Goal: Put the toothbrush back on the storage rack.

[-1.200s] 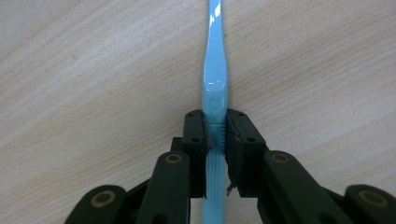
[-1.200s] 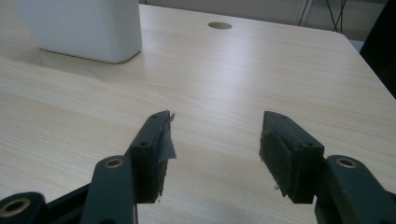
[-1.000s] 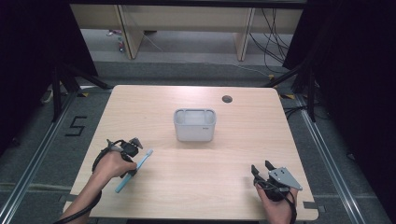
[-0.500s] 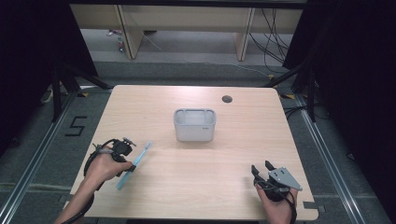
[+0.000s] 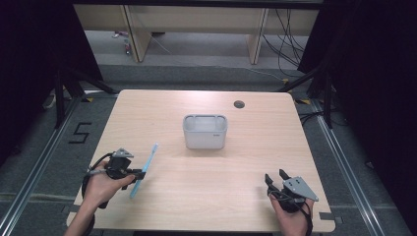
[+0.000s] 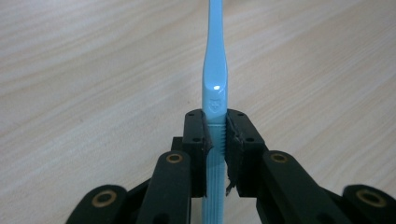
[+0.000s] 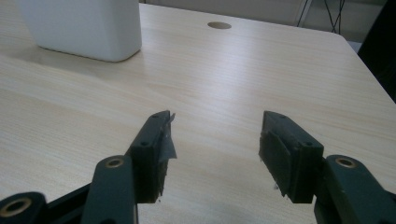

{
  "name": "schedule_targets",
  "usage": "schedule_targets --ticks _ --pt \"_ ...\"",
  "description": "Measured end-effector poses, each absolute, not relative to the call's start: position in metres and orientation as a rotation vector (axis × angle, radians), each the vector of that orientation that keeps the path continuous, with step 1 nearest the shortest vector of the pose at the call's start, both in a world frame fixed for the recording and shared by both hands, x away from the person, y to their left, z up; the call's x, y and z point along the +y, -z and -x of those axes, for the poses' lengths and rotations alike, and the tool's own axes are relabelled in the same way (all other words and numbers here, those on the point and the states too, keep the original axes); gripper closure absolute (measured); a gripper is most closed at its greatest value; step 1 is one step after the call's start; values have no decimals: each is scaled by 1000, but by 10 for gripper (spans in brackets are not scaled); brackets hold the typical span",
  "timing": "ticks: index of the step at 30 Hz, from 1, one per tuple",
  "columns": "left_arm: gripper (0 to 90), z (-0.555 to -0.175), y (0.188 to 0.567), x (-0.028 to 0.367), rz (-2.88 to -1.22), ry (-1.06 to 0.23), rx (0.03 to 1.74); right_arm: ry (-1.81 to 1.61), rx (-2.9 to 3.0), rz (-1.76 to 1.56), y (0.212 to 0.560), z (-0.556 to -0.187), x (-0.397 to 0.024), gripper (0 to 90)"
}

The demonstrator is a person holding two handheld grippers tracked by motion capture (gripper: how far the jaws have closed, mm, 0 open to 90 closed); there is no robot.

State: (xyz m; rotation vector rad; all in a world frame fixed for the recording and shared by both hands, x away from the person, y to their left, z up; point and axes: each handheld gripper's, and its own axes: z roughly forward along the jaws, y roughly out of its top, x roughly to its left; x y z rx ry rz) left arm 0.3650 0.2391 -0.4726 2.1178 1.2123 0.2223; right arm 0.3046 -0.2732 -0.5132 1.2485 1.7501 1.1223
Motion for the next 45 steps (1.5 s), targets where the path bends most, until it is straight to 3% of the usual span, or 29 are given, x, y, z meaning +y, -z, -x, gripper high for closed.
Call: schedule_targets --ticks 14,33,45 --pt "784 -357 477 245 -1814 -373 1124 -1121 1753 -1240 513 -305 -273 444" --pt "786 -354 460 241 -1623 -559 992 -1133 1753 -1261 513 -304 -273 442" --pt "785 -356 453 236 -1559 -600 930 -1131 1749 -1252 513 -304 -273 440"
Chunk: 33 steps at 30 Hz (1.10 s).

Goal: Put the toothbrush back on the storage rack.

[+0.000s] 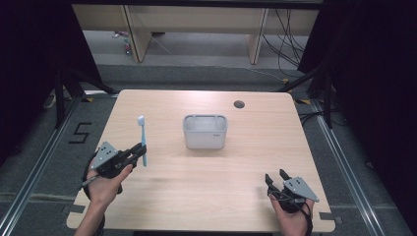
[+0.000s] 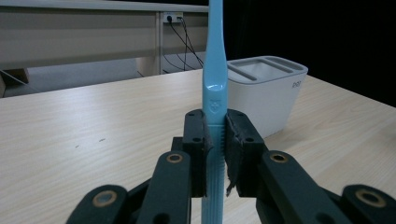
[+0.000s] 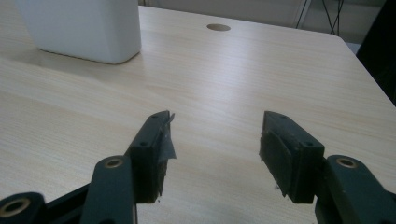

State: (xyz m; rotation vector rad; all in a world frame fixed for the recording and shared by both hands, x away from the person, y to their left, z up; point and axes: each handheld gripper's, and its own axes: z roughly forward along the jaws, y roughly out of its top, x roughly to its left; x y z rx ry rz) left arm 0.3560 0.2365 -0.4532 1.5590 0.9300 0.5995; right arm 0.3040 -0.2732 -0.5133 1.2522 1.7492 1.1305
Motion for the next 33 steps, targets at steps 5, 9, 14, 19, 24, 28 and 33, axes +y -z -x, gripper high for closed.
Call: schedule_targets --ticks 5,9,14,19,24,28,33 --pt "785 -358 450 234 -1537 -598 908 -1130 1747 -1248 513 -304 -274 439" --pt "785 -360 448 232 -1530 -595 890 -1134 1745 -1249 513 -304 -275 439" --pt "785 -363 443 228 -1515 -605 871 -1149 1749 -1262 513 -304 -275 436" --pt "785 -366 439 224 -1513 -608 850 -1148 1746 -1251 514 -305 -276 424" --pt "785 -370 436 220 -1500 -602 838 -1156 1744 -1282 513 -303 -275 416" --pt "786 -373 433 219 -1493 -602 832 -1159 1744 -1283 513 -303 -274 416" --pt "786 -376 430 217 -1489 -604 825 -1145 1749 -1240 513 -305 -276 418"
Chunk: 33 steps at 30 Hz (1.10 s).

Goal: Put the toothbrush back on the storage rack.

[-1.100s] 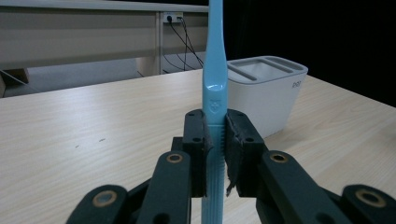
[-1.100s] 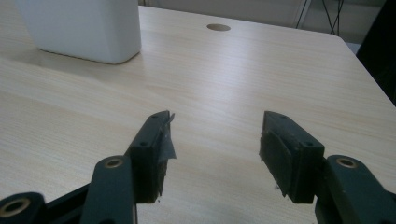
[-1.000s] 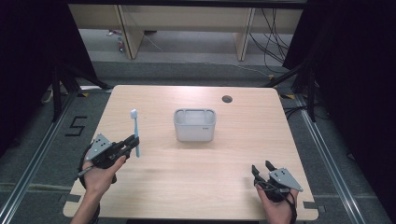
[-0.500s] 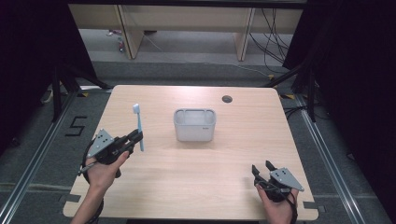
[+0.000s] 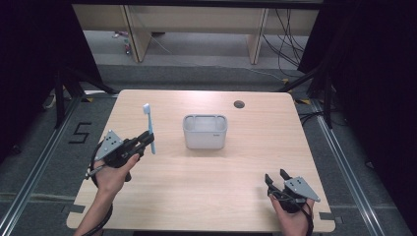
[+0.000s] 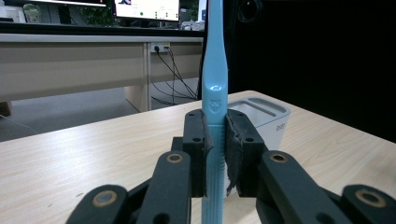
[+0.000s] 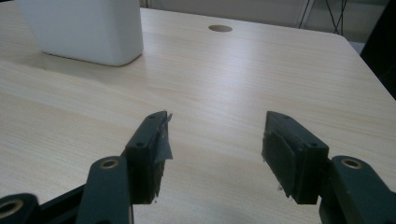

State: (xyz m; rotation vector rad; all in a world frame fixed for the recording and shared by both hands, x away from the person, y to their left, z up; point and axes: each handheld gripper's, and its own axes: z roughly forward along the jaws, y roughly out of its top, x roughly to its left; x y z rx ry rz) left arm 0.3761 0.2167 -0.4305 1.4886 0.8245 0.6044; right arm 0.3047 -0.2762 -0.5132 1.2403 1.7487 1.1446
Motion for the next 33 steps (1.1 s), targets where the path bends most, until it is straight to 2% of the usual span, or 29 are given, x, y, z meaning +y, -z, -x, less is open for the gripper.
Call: schedule_targets --ticks 33 --pt "785 -396 418 200 -1496 -619 786 -1160 1772 -1265 513 -304 -274 422"
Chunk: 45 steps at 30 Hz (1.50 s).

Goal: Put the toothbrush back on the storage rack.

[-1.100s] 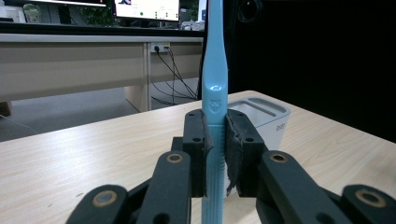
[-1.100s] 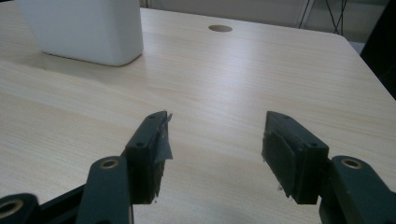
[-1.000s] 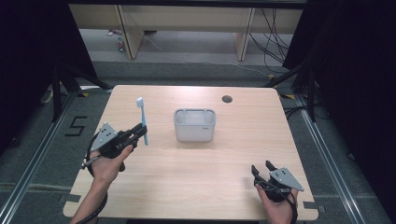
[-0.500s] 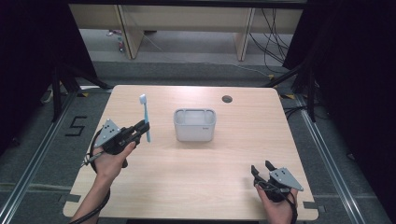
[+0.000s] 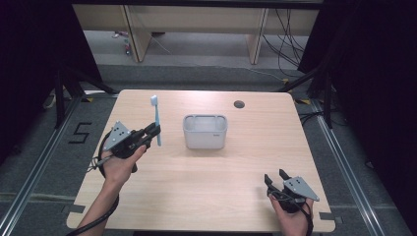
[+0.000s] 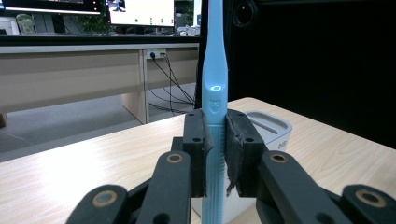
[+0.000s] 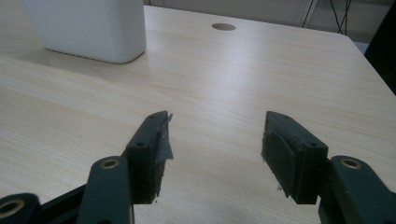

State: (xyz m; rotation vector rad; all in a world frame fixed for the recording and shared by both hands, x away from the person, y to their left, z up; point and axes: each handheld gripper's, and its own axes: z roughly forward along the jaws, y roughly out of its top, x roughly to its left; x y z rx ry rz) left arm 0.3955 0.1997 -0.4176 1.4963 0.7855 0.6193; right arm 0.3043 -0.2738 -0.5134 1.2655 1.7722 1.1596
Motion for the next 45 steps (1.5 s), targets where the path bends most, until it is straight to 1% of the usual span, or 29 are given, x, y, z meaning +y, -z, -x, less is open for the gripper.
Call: schedule_targets --ticks 17,32,45 --pt "786 -405 409 201 -1488 -648 781 -1168 1764 -1258 514 -305 -274 415" --pt "786 -415 407 196 -1462 -639 789 -1164 1763 -1261 514 -304 -274 414" --pt "786 -420 407 191 -1473 -644 777 -1168 1762 -1266 514 -305 -274 417"
